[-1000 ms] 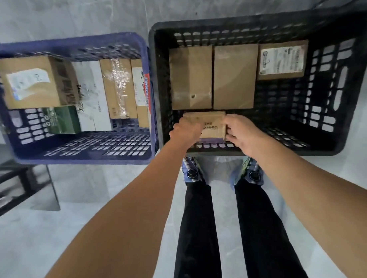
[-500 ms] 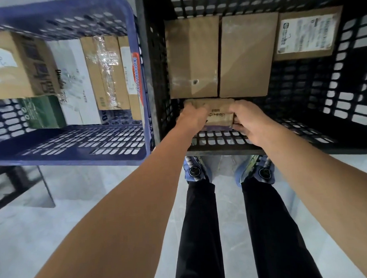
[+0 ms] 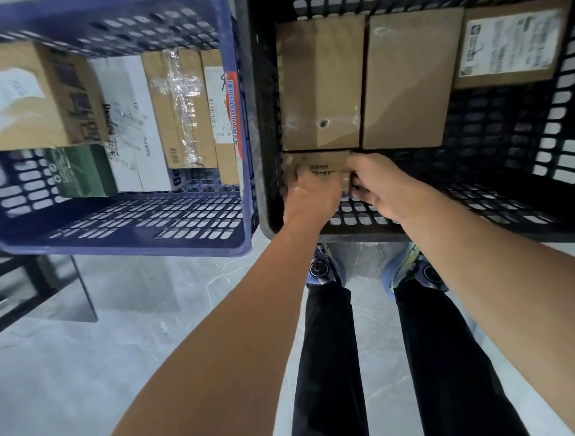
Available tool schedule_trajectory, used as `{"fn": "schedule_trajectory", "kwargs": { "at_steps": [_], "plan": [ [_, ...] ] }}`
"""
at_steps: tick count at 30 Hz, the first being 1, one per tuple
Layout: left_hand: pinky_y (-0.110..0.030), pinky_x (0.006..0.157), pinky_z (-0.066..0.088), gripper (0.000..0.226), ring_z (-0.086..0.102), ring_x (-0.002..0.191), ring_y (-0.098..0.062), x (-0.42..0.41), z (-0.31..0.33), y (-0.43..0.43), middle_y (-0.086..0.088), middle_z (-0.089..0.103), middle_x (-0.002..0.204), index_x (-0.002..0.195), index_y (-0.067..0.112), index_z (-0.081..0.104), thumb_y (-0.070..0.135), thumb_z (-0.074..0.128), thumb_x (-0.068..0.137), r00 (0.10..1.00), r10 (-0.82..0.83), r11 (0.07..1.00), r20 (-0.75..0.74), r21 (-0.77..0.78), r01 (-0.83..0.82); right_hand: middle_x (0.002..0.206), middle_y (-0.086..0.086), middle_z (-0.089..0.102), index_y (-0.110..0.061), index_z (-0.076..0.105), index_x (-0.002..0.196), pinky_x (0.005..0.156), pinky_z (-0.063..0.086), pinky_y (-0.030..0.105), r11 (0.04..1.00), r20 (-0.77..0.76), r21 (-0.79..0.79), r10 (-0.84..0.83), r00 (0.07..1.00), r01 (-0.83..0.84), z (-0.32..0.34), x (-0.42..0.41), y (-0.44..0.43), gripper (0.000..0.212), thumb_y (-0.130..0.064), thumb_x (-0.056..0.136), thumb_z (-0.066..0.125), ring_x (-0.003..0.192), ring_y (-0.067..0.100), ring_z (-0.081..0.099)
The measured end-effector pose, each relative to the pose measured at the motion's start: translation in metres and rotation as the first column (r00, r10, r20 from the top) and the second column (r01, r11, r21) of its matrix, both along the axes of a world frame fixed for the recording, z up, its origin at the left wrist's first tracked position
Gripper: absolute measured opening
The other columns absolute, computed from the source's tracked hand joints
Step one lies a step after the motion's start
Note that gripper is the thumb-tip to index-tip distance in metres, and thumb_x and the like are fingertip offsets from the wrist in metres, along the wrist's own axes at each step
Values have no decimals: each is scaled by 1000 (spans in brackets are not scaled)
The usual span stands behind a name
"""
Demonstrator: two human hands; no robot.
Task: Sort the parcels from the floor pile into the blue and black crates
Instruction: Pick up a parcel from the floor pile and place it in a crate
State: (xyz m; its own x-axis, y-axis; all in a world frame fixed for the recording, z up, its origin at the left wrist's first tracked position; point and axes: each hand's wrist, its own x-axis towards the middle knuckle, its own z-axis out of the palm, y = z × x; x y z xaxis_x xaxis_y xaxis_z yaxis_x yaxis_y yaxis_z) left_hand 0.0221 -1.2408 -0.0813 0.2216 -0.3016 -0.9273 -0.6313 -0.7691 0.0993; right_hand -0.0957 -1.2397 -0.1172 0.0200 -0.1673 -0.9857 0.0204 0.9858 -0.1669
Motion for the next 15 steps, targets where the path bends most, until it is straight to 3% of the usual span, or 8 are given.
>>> {"fn": "schedule_trajectory", "kwargs": {
  "at_steps": [4,6,8,11,15],
  "plan": [
    [-35,95,40,60,51,126,-32,0,-6,-1,-13,52,145,149,16,43,47,49,98,998,-16,999,-62,28,17,127,18,68,-16,66,101,80,41,37,997,-17,22,68,998,-68,-1,7,-1,13,-15,93,57,94,24,53],
    [-32,88,36,59,50,125,-31,1,-9,-5,-14,51,146,151,11,41,44,47,102,998,-15,998,-66,64,19,130,18,66,-14,65,97,82,41,36,997,-29,34,67,997,-66,-5,8,-3,12,-11,89,57,100,23,56],
    [-33,88,36,62,49,130,-32,1,-12,-8,-16,48,149,152,7,40,45,45,103,997,-34,997,-65,61,38,131,14,65,-14,66,100,87,45,35,998,-30,39,54,998,-53,-9,6,-4,15,-9,88,58,111,22,60],
    [-32,87,34,61,49,125,-31,0,-8,-14,-18,48,148,150,4,40,43,46,103,996,-58,997,-72,46,61,125,2,62,-20,64,104,100,49,35,998,-6,49,49,999,-49,-9,2,0,15,-13,92,57,113,18,56],
    [-34,89,39,57,51,127,-32,4,8,-20,-18,51,145,147,4,45,40,45,103,996,-47,998,-79,42,51,136,8,62,-25,64,108,105,47,36,999,15,34,13,1000,-14,9,-6,8,15,-19,95,60,118,15,56]
  ]
}}
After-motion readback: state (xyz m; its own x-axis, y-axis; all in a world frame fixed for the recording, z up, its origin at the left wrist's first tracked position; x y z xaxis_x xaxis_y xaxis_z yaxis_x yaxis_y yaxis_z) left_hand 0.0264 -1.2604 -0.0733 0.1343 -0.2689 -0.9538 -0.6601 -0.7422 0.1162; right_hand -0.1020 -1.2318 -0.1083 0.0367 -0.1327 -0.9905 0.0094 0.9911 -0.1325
